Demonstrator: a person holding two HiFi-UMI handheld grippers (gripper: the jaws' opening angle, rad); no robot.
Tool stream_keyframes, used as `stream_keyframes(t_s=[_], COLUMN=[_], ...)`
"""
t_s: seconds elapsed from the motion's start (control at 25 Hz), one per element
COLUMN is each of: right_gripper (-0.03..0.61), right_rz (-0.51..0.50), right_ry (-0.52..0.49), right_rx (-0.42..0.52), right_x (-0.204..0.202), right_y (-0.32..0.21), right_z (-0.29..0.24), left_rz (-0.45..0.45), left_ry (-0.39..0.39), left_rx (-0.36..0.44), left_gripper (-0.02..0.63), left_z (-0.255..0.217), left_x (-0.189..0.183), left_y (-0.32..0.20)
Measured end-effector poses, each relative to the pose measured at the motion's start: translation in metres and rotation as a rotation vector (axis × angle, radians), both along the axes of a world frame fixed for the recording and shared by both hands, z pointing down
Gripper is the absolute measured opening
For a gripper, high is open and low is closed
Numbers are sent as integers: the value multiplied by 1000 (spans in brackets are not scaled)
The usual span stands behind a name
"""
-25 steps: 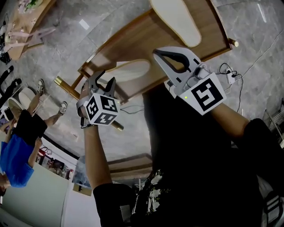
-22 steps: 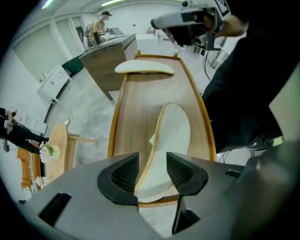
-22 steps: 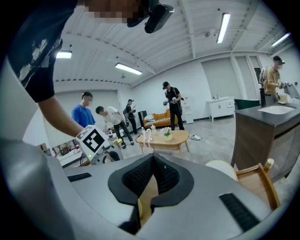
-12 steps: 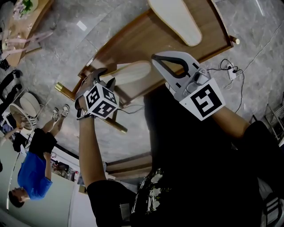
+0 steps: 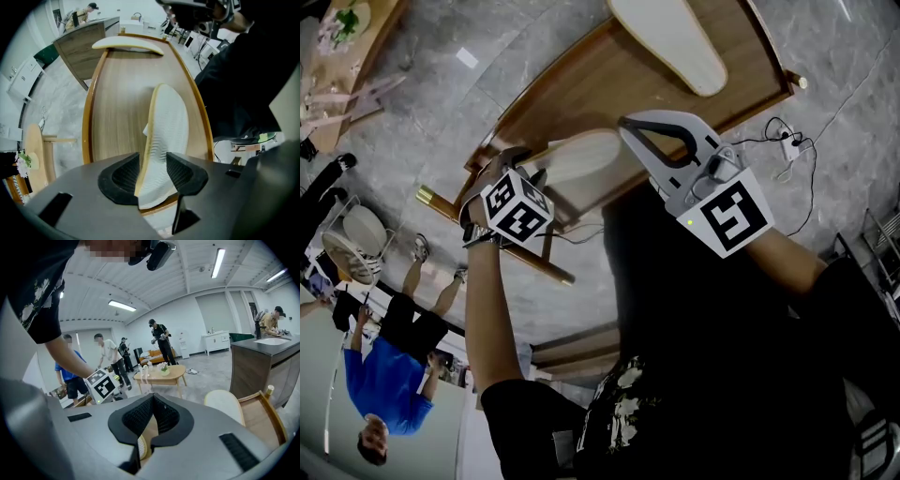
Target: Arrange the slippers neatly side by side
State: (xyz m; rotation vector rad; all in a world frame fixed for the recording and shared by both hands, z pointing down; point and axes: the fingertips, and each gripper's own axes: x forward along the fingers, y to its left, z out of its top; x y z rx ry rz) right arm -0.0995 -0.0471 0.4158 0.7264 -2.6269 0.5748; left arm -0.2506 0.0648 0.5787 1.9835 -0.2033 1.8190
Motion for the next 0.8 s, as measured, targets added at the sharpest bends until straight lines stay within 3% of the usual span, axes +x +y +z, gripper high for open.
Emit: stream_keyframes(t_s=[0.36,0.6,0.8], right_gripper=[-2,-2,-2], right_rz=[4,-12,-49], right_ry=[-13,-35,-60], right_rx=[6,21,40], right_x=[-6,-5,-6], right_y=[0,1,-2], right_z=[-6,-15,-28], left_rz=[49,6,-83], left_ry=[-10,-6,1], left_rx=[31,52,78], left_gripper=[104,57,40], left_z=[-11,-29,-45], left_x=[3,12,23], left_y=[4,13,15])
